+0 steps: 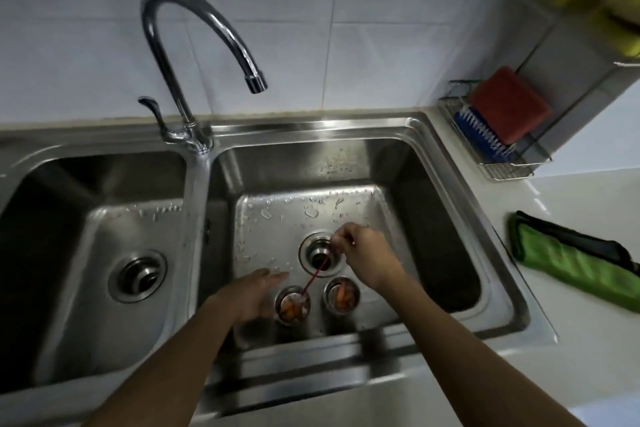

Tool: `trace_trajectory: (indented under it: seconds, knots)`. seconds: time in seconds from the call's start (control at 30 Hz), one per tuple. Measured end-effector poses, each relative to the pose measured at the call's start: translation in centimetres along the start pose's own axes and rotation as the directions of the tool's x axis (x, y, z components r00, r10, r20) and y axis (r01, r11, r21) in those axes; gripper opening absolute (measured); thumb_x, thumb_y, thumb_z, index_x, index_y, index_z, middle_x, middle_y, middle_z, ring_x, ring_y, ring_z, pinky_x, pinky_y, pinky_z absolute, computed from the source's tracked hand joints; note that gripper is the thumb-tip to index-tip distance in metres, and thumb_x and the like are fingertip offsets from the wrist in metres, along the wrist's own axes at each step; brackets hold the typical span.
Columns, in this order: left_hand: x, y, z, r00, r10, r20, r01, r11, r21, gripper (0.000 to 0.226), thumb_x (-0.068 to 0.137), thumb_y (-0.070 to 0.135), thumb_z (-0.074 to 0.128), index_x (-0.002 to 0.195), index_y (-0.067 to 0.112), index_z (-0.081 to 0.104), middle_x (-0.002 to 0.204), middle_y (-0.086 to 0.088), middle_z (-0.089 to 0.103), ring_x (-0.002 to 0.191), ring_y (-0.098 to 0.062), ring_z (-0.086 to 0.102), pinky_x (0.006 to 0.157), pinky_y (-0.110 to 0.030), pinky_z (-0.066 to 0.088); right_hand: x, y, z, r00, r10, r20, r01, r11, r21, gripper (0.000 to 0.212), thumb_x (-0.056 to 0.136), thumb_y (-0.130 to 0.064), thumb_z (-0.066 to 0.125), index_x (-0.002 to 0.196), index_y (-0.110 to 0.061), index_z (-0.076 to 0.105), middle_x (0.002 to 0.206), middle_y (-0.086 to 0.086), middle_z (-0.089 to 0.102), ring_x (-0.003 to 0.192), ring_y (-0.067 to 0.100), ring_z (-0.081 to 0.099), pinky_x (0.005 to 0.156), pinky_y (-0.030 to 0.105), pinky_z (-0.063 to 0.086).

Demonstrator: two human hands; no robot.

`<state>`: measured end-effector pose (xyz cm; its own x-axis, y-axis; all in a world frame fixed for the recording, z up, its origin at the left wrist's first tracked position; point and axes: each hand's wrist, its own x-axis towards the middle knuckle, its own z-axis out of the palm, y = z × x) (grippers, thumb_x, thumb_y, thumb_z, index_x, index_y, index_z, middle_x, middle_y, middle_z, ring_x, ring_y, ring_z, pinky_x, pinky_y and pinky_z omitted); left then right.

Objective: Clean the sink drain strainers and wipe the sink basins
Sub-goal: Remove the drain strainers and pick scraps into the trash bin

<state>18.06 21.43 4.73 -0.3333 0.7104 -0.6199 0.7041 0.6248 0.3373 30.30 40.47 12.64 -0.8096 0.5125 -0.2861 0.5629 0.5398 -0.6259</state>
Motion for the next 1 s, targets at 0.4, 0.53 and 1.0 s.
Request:
trace_trajectory:
  seconds: [0.4,0.53,1.0]
  knots:
    - [4.8,0.4,2.1,0.987,0.060,0.150,-0.084,0.983,0.161,0.088,0.080,0.045,0.066,0.147,0.045,0.008,0.149,-0.004,0.029,0.131,-0.027,0.039,0.103,-0.041,0.040,-0.2,1.1,4.0,0.966,0.035,0.257,0.010,0.985,-0.171,0.019,0.098,-0.030,0.048,0.110,-0.025,0.062,0.109,0.002,0.067,0.096,0.020,0.062,0.088,0.035,0.051]
    - [5.7,0.7,2.1,0.990,0.080,0.117,-0.095,0.987,0.128,0.085,0.078,0.040,0.069,0.145,0.038,0.016,0.137,-0.005,0.037,0.122,-0.027,0.046,0.090,-0.039,0.045,0.5,0.8,5.1,0.968,0.042,0.249,-0.011,0.992,-0.123,0.019,0.097,-0.032,0.051,0.110,-0.026,0.063,0.108,0.002,0.068,0.097,0.020,0.062,0.086,0.033,0.051]
    - [4.2,2.5,-1.5,0.975,0.041,-0.219,-0.079,0.983,-0.169,0.085,0.056,0.035,0.084,0.128,0.029,0.039,0.121,0.002,0.042,0.110,-0.020,0.050,0.094,-0.033,0.046,0.3,1.5,2.5,0.973,0.107,0.205,-0.137,0.980,0.141,0.023,0.097,-0.032,0.051,0.104,-0.017,0.067,0.098,0.005,0.070,0.089,0.018,0.063,0.084,0.032,0.050]
